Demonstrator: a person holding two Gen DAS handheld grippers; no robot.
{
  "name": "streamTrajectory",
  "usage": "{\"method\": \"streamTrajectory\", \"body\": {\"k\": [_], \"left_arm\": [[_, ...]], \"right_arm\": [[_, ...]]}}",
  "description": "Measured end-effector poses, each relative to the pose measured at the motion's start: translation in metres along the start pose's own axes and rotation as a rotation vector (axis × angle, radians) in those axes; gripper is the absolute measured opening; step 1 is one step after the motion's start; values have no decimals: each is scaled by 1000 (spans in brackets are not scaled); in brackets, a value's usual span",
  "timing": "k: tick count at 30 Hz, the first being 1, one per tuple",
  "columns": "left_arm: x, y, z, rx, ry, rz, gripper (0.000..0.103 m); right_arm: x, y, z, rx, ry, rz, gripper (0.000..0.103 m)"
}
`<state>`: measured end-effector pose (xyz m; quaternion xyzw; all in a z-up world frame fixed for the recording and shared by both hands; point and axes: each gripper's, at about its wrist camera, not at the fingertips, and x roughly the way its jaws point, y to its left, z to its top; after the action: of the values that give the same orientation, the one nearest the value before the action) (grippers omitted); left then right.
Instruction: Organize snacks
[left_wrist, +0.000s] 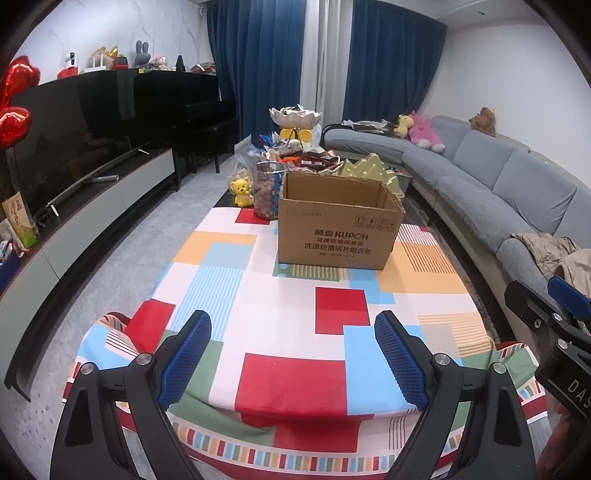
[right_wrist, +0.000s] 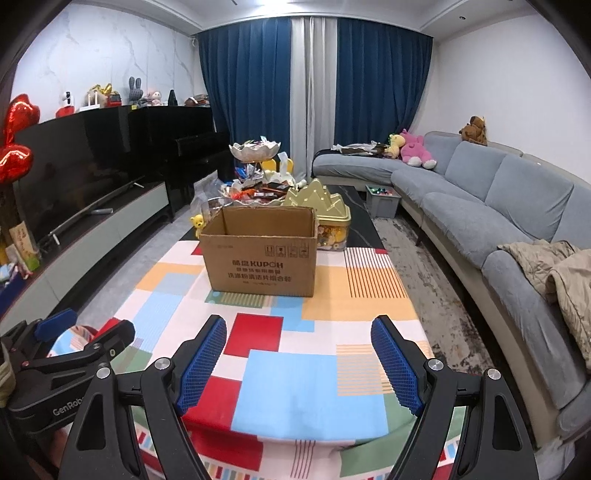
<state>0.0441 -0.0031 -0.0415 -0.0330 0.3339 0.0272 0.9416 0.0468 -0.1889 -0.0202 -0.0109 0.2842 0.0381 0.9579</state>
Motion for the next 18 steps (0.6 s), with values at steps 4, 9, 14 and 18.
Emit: {"method": "streamTrajectory", "body": {"k": [4, 9, 14, 18], "left_arm": [[0, -1, 0, 0, 0, -1, 91], [0, -1, 0, -1, 0, 1, 91], [0, 0, 0, -1, 0, 0, 91], [0, 0, 0, 0, -1, 0, 91]], "right_arm": [[-2, -1, 0, 5, -4, -3, 81], [-3, -1, 0, 6, -6, -3, 81], [-3, -1, 0, 7, -7, -4, 81], [-4, -1, 1, 12, -8, -5, 81]]}}
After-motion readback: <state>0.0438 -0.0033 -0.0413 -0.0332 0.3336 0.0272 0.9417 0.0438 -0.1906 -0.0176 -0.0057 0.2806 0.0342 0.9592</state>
